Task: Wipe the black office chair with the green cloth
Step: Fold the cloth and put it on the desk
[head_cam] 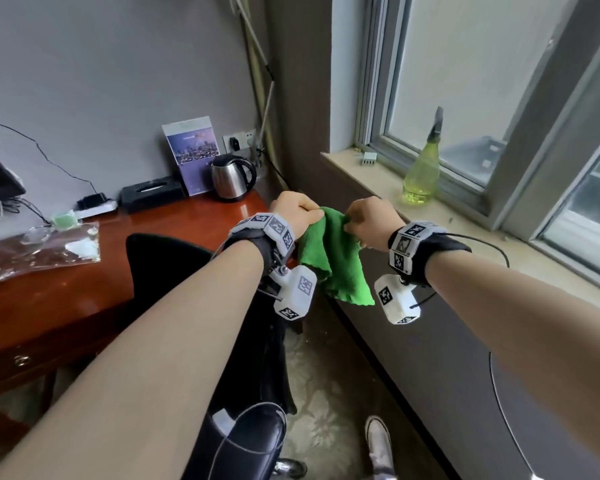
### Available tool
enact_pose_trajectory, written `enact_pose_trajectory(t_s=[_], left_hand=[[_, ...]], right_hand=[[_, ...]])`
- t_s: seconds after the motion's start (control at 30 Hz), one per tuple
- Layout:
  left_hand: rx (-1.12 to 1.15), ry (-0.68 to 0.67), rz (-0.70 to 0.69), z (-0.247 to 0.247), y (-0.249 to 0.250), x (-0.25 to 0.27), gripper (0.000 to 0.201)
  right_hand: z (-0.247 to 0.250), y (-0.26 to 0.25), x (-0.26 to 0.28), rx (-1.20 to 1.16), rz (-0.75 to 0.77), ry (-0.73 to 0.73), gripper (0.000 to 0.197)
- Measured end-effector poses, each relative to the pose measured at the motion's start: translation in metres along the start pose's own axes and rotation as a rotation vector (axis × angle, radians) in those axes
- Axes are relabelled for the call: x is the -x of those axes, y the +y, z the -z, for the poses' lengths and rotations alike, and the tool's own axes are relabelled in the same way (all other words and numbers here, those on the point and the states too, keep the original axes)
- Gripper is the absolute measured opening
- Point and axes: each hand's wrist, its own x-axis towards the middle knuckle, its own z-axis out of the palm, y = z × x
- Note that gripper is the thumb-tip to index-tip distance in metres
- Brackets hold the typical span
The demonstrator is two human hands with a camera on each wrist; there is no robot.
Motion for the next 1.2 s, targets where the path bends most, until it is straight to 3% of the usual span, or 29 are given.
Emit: enact_pose_trajectory(t_s=[0.2, 0.3, 0.43, 0.53, 0.63, 0.7, 0.9, 1.03, 1.2], left_hand=[[0.061, 0.072, 0.135, -0.022, -0.016, -0.099, 0.008], [0.228, 0.159, 0.311, -0.027, -0.025, -0.136, 0.014], [0.391, 0.288, 0.464, -0.027, -0.035, -0.176, 0.005], [0.521, 0.351, 0.587, -0.025, -0.053, -0.198, 0.006], [0.684, 0.424, 0.698, -0.021, -0.079, -0.22, 0.015], [0.735, 0.441, 0.714, -0.017, -0.096, -0.23, 0.014], [0.851, 0.459, 0.761, -0.009, -0.145, -0.273, 0.019], [0.875, 0.299, 0.713, 0.004, -0.165, -0.29, 0.026], [0.83, 0.257, 0.608, 0.015, -0.188, -0.304, 0.032]], right_hand=[[-0.017, 0.038, -0.109, -0.171, 0.027, 0.0, 0.022], [-0.024, 0.04, -0.153, -0.279, 0.075, -0.084, 0.019], [-0.036, 0.037, -0.207, -0.366, 0.161, -0.239, 0.014], [-0.053, 0.035, -0.235, -0.376, 0.214, -0.426, 0.026], [-0.075, 0.029, -0.265, -0.336, 0.221, -0.478, 0.026], [-0.091, 0.021, -0.287, -0.348, 0.206, -0.441, 0.015], [-0.128, -0.007, -0.345, -0.4, 0.131, -0.405, 0.026], [-0.15, -0.023, -0.385, -0.411, 0.056, -0.405, 0.022], [-0.177, -0.037, -0.423, -0.437, -0.011, -0.396, 0.023]])
